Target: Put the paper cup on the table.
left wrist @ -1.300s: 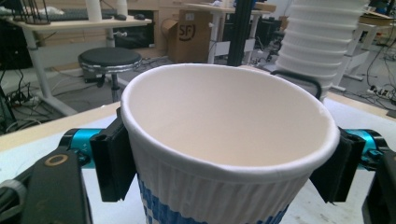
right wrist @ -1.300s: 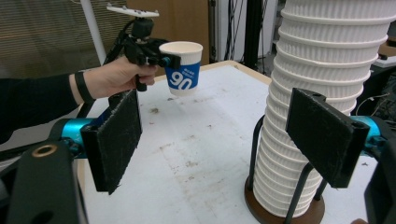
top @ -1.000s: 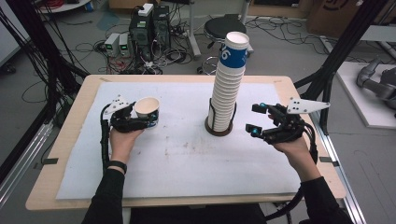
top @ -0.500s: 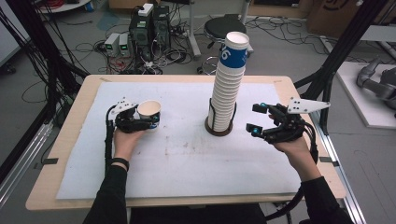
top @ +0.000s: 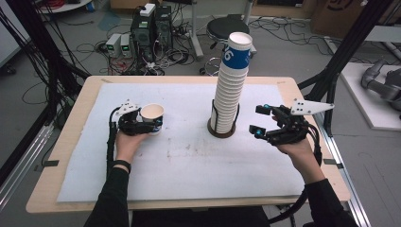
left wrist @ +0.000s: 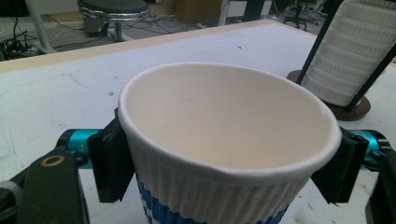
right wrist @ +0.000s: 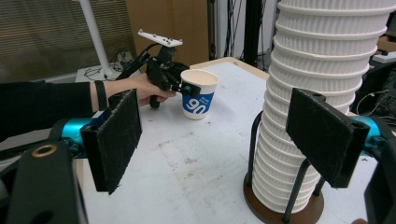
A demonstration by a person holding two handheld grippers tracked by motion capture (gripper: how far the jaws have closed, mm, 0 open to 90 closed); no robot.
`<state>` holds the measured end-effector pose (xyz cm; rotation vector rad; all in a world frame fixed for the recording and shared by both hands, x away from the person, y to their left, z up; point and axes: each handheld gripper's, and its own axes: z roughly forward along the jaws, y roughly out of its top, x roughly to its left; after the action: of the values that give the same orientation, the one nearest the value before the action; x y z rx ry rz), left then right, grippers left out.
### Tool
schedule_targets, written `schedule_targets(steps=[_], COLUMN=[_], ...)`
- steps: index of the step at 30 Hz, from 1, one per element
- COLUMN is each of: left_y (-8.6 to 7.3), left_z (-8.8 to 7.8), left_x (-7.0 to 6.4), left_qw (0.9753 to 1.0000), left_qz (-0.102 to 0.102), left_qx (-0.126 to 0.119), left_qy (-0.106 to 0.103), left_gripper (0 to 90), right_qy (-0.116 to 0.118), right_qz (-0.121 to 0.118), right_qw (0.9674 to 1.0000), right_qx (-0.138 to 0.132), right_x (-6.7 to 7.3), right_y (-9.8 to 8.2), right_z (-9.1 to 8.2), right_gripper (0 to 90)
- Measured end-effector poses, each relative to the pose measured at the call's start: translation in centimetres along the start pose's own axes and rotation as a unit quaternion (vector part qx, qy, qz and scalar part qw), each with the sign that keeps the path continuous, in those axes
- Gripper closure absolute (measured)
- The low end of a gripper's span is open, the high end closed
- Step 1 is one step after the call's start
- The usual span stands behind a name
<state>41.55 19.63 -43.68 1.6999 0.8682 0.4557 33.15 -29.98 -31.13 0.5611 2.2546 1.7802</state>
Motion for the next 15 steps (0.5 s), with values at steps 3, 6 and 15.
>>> schedule_targets(steps=[3, 6, 15], left_y=[0.1, 0.2, 0.1], left_z=[-0.12, -0.23, -0.53], left_x=[-0.14, -0.27, -0.64], left_qw=[1.0, 0.9998, 0.999], left_qz=[0.001, 0.004, 0.006], left_qx=[0.009, 0.017, 0.043], left_qy=[0.005, 0.008, 0.014], left_gripper=[19.3, 18.6, 17.5], right_qy=[-0.001, -0.001, 0.0], right_qz=[-0.001, -0.003, -0.001], right_qw=[1.0, 1.0, 1.0], right_qx=[-0.002, -0.002, -0.005], right_x=[-0.02, -0.06, -0.07], right_y=[0.01, 0.0, 0.04], right_z=[-0.07, -0.02, 0.0], right_gripper=[18.8, 18.8, 18.8])
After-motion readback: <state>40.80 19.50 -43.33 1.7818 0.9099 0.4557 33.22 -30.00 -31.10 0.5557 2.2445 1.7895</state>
